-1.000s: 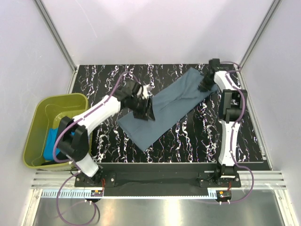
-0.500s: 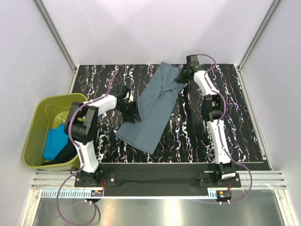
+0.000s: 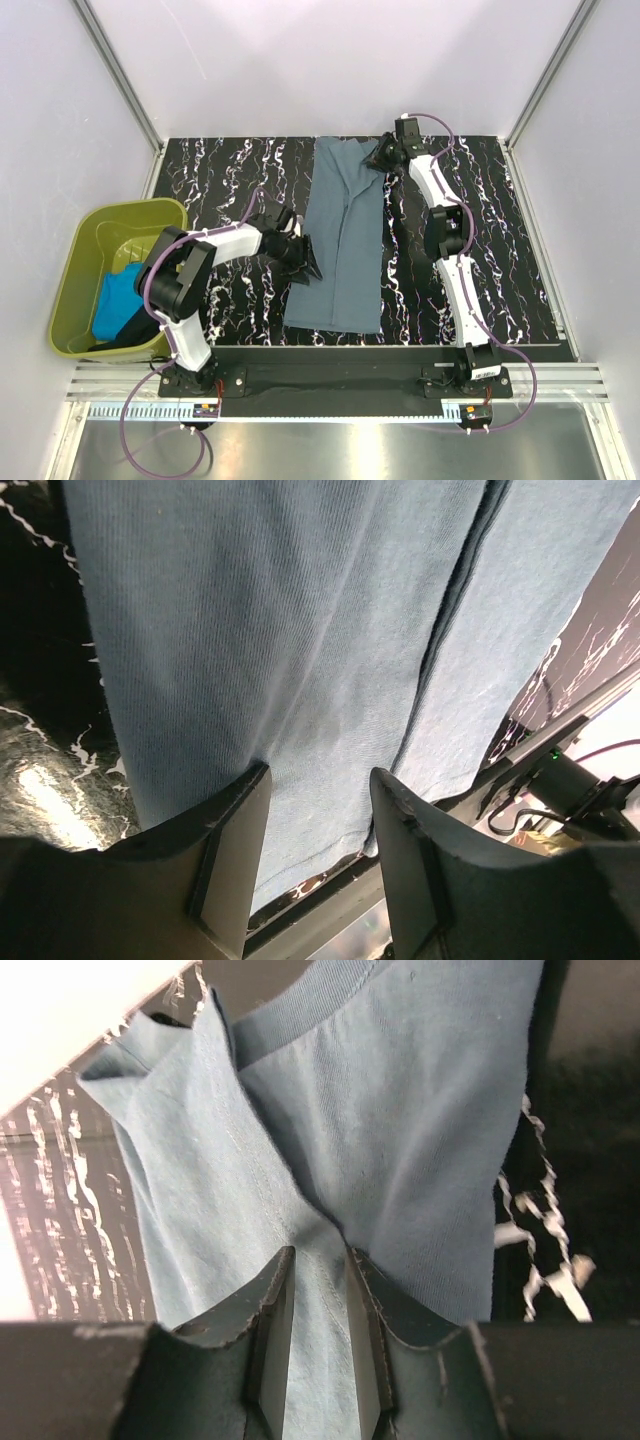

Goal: Fold and stack the t-shirts
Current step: Fold the tshirt

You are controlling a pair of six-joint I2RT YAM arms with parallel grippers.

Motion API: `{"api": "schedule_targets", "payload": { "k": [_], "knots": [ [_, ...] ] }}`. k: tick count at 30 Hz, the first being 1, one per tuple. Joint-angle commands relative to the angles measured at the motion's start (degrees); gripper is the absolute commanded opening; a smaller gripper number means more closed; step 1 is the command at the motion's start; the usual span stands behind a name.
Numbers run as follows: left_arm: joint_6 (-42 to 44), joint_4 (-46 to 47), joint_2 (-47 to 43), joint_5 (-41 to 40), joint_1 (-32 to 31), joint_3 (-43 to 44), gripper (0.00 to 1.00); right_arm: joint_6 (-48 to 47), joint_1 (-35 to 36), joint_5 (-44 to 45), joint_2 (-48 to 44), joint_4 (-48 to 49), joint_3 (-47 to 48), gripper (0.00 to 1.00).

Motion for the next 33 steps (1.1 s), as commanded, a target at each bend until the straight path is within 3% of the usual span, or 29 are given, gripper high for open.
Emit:
{"api": "schedule_targets", "payload": {
  "k": [1, 4, 9, 14, 16, 19, 22, 25, 26, 28, 29, 33],
  "knots": [
    [-0.9, -0.2, 1.3, -1.2, -0.7, 0.9, 0.51, 0.6, -1.0, 0.2, 4.1, 2.2, 2.6, 0.35],
    [-0.7, -0.7, -0.4, -0.8, -0.7, 2.3, 0.51, 0.2, -1.3, -0.9, 3.3, 3.8, 2.5, 0.36],
    [3.9, -5.1, -7.0, 1.4, -0.8, 5.0, 0.52, -4.1, -1.3, -4.2, -2.7, 2.4, -0.5, 0.5],
    [10.0, -12.2, -16.8, 2.1, -0.2, 5.3, 0.54, -6.0, -1.4, -4.8, -11.3, -9.0, -0.3, 0.61],
    [12.1, -13.4, -19.8, 2.2, 1.1, 4.1, 0.54, -6.2, -1.5, -4.8, -16.4, -15.1, -2.3, 0.63],
    [13.0, -14.6, -20.3, 3.6, 3.8, -0.4, 0.55, -8.0, -1.5, -2.5, -25.0, -20.5, -10.1, 0.75],
    [13.2, -14.9, -18.8, 6.1, 6.1, -2.4, 0.56, -10.4, -1.5, -3.2, -33.3, -23.4, -21.2, 0.79],
    [13.0, -15.5, -16.6, 7.3, 6.7, -4.2, 0.55, -11.3, -1.3, -7.8, -44.3, -21.4, -39.2, 0.82],
    [13.0, -15.5, -16.3, 7.1, 6.7, -4.7, 0.55, -11.2, -1.0, -11.6, -47.5, -19.5, -51.2, 0.82],
    [13.0, -15.5, -15.2, 6.9, 6.7, -6.1, 0.56, -10.5, -0.5, -15.2, -57.2, -13.2, -63.6, 0.85],
    [13.0, -15.6, -15.0, 6.8, 6.7, -6.5, 0.56, -10.1, 0.3, -18.0, -60.2, -11.4, -74.6, 0.85],
    [12.5, -15.6, -13.3, 6.2, 6.6, -9.2, 0.56, -8.1, 3.5, -21.1, -75.8, -5.5, -95.7, 0.86]
  ]
}}
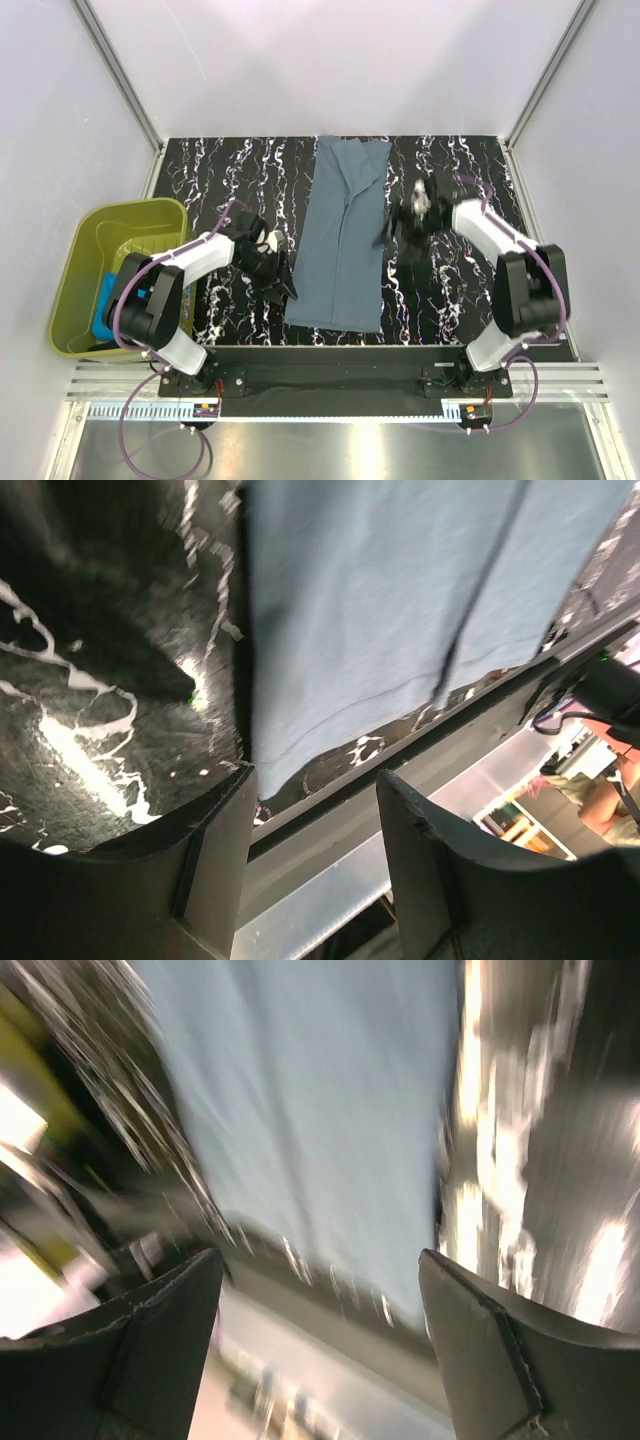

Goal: Fold and stack the t-shirts
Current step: Fold the tshirt

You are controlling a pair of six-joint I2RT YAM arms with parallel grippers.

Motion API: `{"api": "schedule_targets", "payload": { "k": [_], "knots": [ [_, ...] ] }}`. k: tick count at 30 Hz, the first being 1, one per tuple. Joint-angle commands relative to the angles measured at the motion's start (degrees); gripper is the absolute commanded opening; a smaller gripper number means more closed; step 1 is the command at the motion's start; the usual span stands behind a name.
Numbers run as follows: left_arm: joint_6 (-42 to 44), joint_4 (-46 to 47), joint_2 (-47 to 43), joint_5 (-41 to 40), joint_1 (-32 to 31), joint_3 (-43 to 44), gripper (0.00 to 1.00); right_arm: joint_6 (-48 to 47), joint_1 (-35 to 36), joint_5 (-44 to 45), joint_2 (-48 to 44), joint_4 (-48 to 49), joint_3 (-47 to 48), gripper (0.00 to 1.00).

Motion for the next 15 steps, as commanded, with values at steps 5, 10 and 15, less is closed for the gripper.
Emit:
{"api": "schedule_targets", "payload": {
  "k": [5, 10, 15],
  "knots": [
    [-0.7, -0.1, -0.9, -2.2, -0.2, -4.6, 0.57, 6.9, 6.5, -8.8, -18.9, 8.5, -27.0, 0.89],
    [-1.4, 0.5, -1.0, -4.3, -0.3, -8.7, 0.57, 11.5, 8.5, -8.1, -23.4, 15.6, -36.0, 0.85],
    [-3.2, 1.4, -0.7, -4.4, -0.9, -8.6, 0.56, 15.5, 9.5, -8.0, -21.5, 24.5, -43.5, 0.72]
  ]
}}
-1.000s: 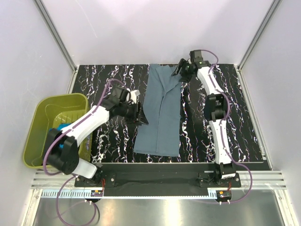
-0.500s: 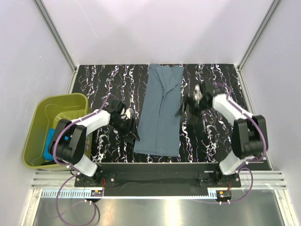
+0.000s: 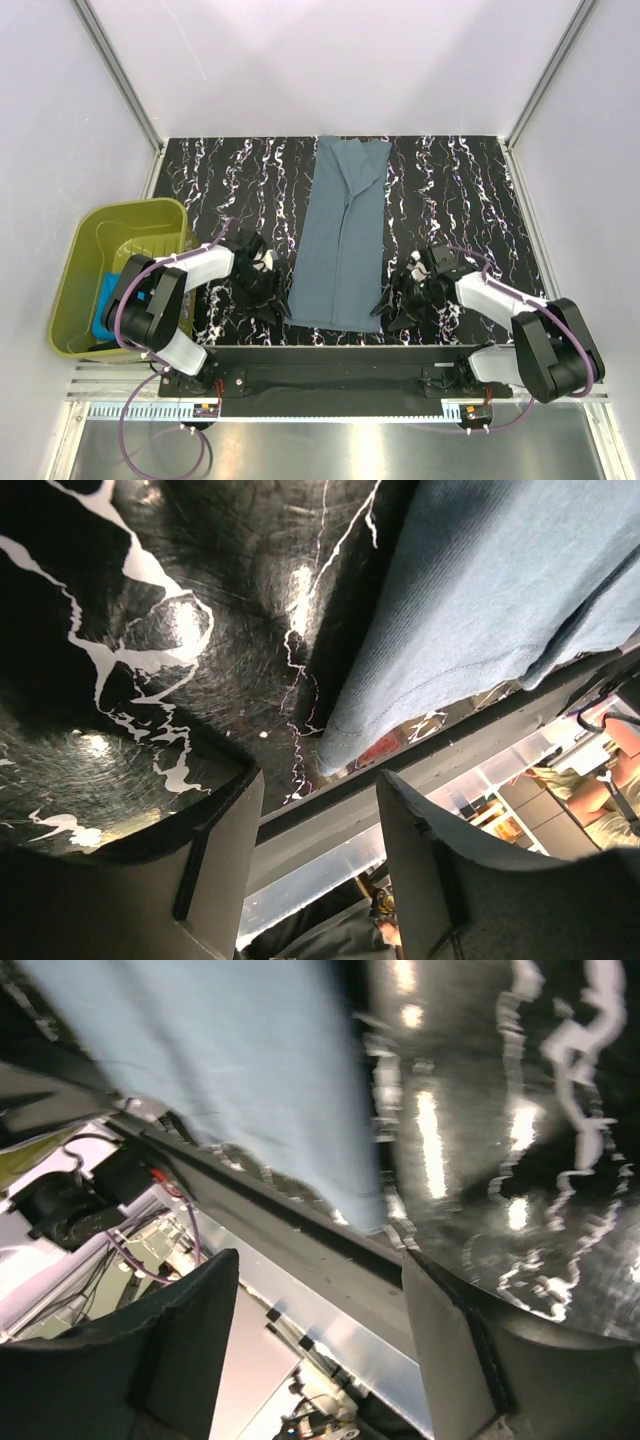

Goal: Fold and stack the t-shirts
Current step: Fold the tshirt

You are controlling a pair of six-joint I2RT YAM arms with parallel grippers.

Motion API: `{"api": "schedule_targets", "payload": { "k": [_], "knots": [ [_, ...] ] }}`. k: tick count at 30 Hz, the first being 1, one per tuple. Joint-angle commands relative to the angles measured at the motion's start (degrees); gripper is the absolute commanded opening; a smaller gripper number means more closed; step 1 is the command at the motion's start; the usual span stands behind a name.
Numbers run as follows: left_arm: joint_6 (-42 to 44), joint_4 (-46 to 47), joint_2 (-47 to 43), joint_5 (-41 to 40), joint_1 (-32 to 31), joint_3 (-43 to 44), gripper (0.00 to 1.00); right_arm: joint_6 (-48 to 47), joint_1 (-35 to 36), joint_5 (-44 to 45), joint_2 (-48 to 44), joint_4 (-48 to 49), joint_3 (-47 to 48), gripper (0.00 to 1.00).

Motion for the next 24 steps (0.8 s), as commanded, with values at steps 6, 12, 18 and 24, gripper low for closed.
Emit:
{"api": "schedule_targets", "payload": {
  "k": [6, 12, 18, 24],
  "knots": [
    [-1.8, 6.7, 0.5, -2.6, -0.3, -2.6, 0.5, 5.0, 3.2, 3.3, 3.5, 12.2, -4.4, 0.65],
    [-2.9, 10.6, 0.3, -4.4, -0.3, -2.8, 0.44, 5.5, 3.2, 7.0, 3.7, 14.3, -5.8, 0.58],
    [-2.6, 11.5, 1.6, -4.2, -0.3, -3.0, 0.35, 5.6, 3.2, 9.0, 6.5, 14.9, -5.6, 0.56],
    [-3.4, 14.3, 2.5, -2.0, -0.5, -5.2, 0.13, 6.1, 3.3, 9.8, 6.6, 14.8, -6.6, 0.41]
  ]
}}
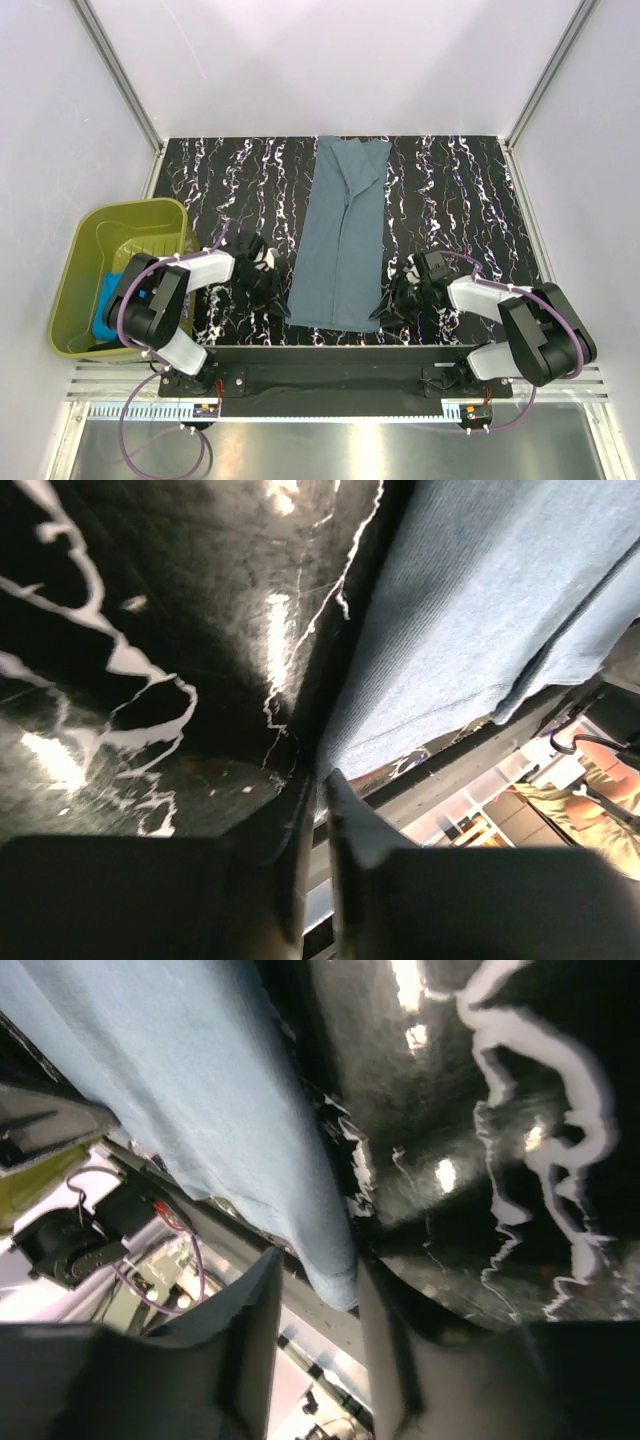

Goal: Fold and stack the t-shirts
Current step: Fold the tshirt

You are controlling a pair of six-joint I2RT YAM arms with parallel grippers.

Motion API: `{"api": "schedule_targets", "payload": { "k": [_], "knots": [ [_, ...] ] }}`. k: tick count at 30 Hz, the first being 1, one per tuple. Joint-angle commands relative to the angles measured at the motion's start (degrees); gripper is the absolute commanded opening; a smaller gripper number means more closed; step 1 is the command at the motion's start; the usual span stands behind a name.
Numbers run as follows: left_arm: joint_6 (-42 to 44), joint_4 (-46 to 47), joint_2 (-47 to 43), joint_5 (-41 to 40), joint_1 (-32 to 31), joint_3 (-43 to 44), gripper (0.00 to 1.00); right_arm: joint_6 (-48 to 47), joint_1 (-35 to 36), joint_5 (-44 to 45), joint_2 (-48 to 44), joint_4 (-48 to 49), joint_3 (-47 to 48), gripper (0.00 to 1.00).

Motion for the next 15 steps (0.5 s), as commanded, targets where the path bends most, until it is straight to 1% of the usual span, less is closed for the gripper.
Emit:
{"api": "schedule_targets", "payload": {
  "k": [1, 2, 3, 4, 8, 9, 10, 11, 15],
  "knots": [
    [0.5, 4.7, 1.8, -2.6, -0.4, -2.3, 0.02, -0.6, 0.5, 7.4, 0.9, 0.5, -2.3, 0.37],
    [0.2, 5.0, 1.8, -1.8, -0.7, -2.6, 0.0, -0.1, 0.4, 7.4, 0.7, 0.5, -2.6, 0.32],
    [-0.4, 5.4, 1.6, -1.4, -0.9, -2.8, 0.0, 0.2, 0.3, 7.3, 0.1, -0.1, -3.0, 0.22],
    [-0.9, 5.9, 1.5, -1.0, -1.4, -3.0, 0.0, 0.5, 0.4, 7.6, -0.4, -1.0, -3.4, 0.01],
    [-4.5, 7.5, -1.6, 0.8, -5.6, -3.5, 0.0, 3.1, 0.4, 9.6, -7.0, -7.4, -4.5, 0.0],
    [-6.3, 7.9, -2.5, 0.8, -6.4, -3.9, 0.0, 3.5, 0.4, 10.4, -10.8, -10.8, -4.5, 0.0],
    [-6.9, 8.1, -3.2, 0.9, -7.6, -4.0, 0.0, 4.3, 0.4, 10.6, -12.6, -11.8, -4.8, 0.0],
    [-8.0, 8.3, -4.6, 0.7, -8.0, -4.3, 0.0, 5.9, 0.5, 10.6, -15.9, -14.1, -4.8, 0.0],
    [-9.5, 8.8, -7.1, 1.9, -8.5, -5.6, 0.0, 7.5, 0.4, 13.2, -22.2, -21.9, -3.0, 0.0]
  ]
}}
